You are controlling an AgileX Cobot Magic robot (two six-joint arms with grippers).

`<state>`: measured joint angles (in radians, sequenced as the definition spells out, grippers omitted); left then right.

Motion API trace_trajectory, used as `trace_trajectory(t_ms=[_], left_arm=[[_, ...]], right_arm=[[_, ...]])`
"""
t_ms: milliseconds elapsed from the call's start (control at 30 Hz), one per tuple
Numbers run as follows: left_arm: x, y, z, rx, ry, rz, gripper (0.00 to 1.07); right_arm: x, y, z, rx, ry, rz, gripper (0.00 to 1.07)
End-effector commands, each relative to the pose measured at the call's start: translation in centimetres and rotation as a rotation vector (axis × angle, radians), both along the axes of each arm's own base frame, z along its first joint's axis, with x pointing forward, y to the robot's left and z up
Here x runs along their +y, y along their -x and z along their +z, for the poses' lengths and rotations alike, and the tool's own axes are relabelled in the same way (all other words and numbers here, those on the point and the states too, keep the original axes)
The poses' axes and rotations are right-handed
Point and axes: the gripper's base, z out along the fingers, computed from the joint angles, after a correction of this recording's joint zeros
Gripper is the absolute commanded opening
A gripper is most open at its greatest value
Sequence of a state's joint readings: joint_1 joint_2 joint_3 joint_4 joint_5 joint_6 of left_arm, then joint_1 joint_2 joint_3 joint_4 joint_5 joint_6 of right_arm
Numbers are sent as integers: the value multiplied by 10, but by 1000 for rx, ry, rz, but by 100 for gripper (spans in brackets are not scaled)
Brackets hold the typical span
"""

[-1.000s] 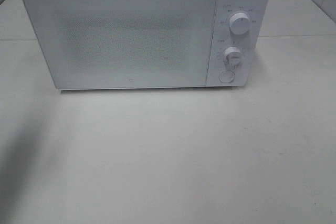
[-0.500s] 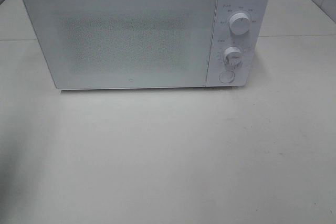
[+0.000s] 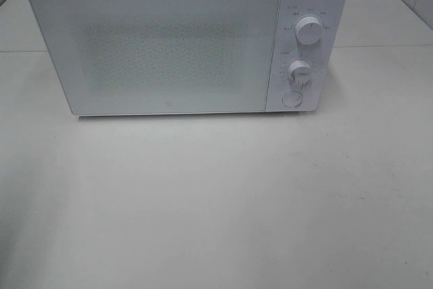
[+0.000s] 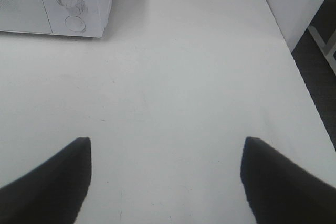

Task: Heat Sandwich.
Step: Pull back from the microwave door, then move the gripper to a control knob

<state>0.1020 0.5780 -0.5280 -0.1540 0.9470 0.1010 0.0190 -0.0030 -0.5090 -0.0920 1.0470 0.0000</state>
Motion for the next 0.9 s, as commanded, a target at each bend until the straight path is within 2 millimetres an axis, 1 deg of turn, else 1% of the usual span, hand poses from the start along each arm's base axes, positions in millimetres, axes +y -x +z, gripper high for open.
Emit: trace_trajectory(t_ms=[33, 133, 233, 333, 567, 633, 667, 733, 867, 900], left_arm=[[-1, 10, 3, -48, -1, 4, 103], [-3, 23, 0, -31, 1, -4, 103], [-3, 28, -3, -25, -5, -5, 103], [-3, 34, -2, -58, -13, 6, 103], [-4, 49, 3, -163, -24, 5, 103], [-5, 58, 5, -219, -30, 5, 103], [-5, 58, 5, -219, -30, 5, 103], [-6, 68, 7, -288, -37, 6, 103], [-7, 77, 8, -349, -43, 6, 103], [-8, 86, 9, -403, -52, 4, 103]], right_arm=[[0, 3, -1, -32, -3, -10, 76], [0, 3, -1, -32, -3, -10, 76], [0, 3, -1, -32, -3, -10, 76], [0, 3, -1, -32, -3, -10, 76], [0, 3, -1, -32, -3, -10, 76], [0, 3, -1, -32, -3, -10, 76], [0, 3, -1, -32, -3, -10, 76], [0, 3, -1, -32, -3, -10, 76], [0, 3, -1, -32, -3, -10, 76], [0, 3, -1, -32, -3, -10, 76]])
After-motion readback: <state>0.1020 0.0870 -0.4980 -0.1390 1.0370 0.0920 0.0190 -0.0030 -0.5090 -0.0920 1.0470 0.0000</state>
